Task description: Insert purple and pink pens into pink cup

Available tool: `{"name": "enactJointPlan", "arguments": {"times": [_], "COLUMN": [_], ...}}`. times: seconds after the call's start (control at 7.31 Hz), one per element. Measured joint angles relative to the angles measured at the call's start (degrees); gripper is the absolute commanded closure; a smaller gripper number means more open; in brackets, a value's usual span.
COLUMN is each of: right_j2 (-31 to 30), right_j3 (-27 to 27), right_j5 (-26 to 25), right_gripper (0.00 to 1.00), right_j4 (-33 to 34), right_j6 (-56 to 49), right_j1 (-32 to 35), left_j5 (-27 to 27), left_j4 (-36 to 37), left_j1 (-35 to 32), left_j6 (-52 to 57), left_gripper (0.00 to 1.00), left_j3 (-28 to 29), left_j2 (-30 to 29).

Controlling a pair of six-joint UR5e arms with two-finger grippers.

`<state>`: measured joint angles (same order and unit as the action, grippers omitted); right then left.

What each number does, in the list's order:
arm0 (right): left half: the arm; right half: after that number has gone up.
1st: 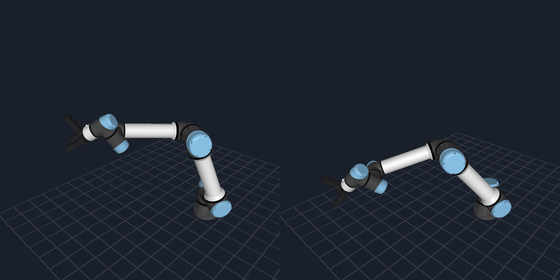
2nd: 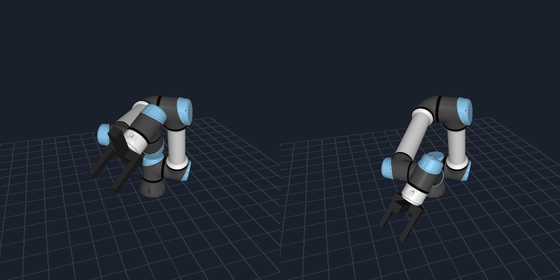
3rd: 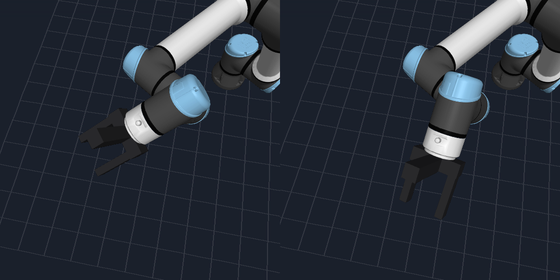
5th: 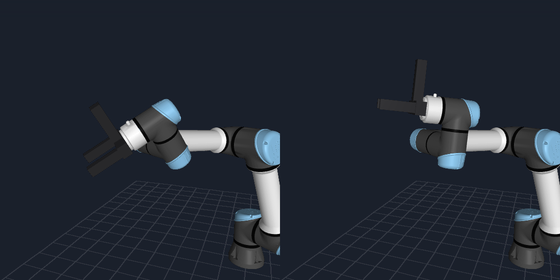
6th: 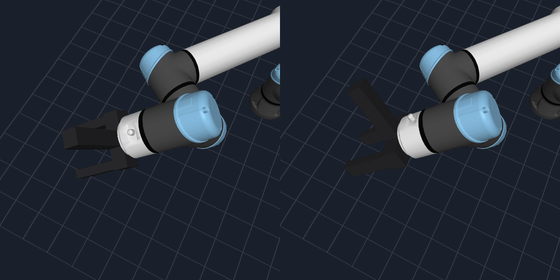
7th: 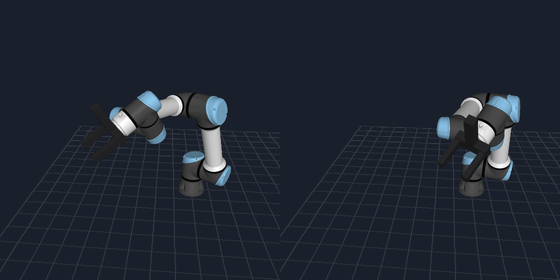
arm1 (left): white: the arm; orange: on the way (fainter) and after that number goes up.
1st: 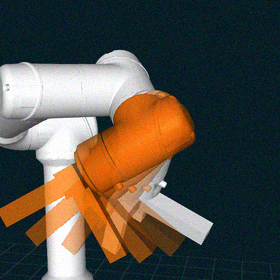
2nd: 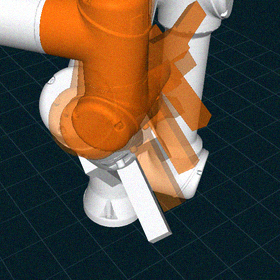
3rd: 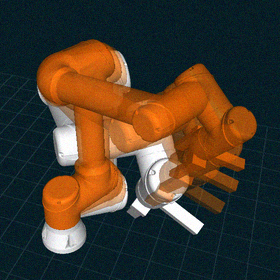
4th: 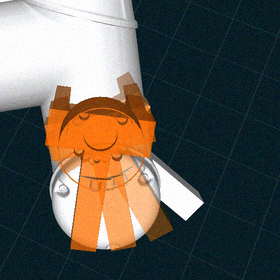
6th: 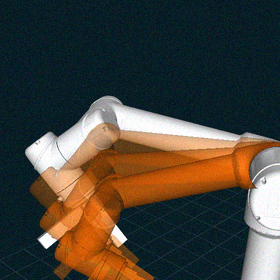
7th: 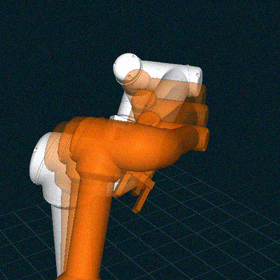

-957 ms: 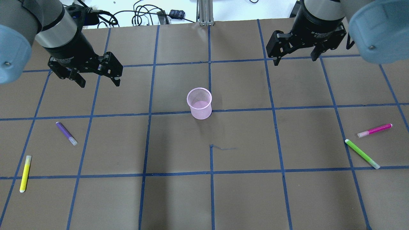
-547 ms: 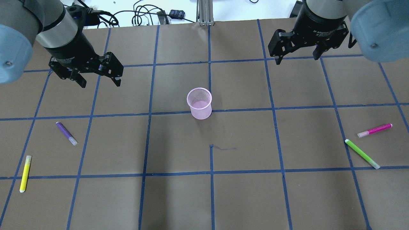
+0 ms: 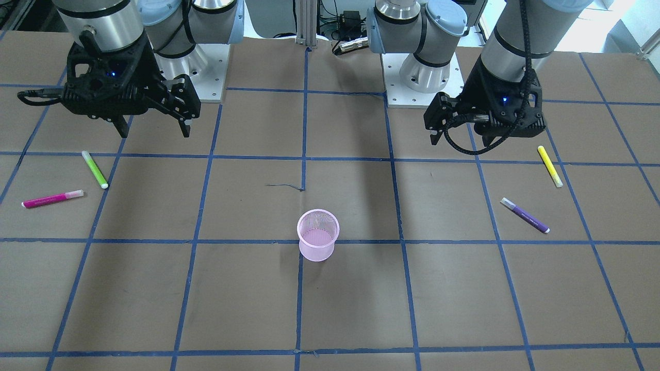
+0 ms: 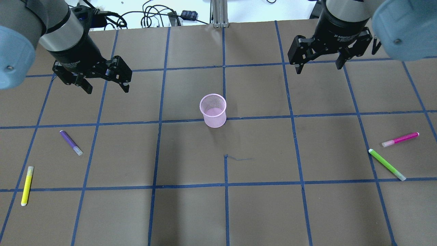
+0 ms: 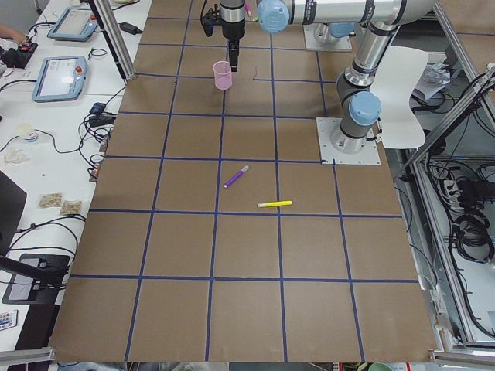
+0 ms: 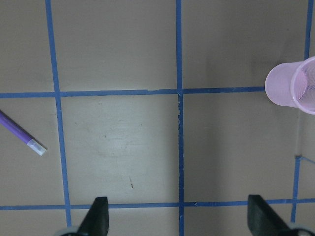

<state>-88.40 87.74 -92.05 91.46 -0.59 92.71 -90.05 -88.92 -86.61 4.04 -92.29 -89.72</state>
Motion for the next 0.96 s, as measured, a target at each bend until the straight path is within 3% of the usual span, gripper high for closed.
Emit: {"name": "enactJointPlan", "arguments": {"times": [0.27,0.41,0.96], "right_j2": [1.27,1.60,2.96], "right_j3": [0.57,0.74,3.21], "right_j5": [0.19,0.67,0.62], "right_gripper": [0.00,0.00,0.00], "right_j4": [-1.24,-1.53,-0.39], "right_j6": [-3.02,-10.21,-62.14], "right_j1": [-1.07,-2.44,-15.35], "left_j5": [0.26,0.31,0.30], "left_j4": [0.42,0.60,3.58], "left_j1": [0.02,0.01,2.71], "left_j6": [0.00,0.02,-0.80], "left_gripper": [0.00,0.00,0.00], "left_j3": [0.00,0.01,0.02], "left_j2": [-0.05,-0.06,-1.74]}}
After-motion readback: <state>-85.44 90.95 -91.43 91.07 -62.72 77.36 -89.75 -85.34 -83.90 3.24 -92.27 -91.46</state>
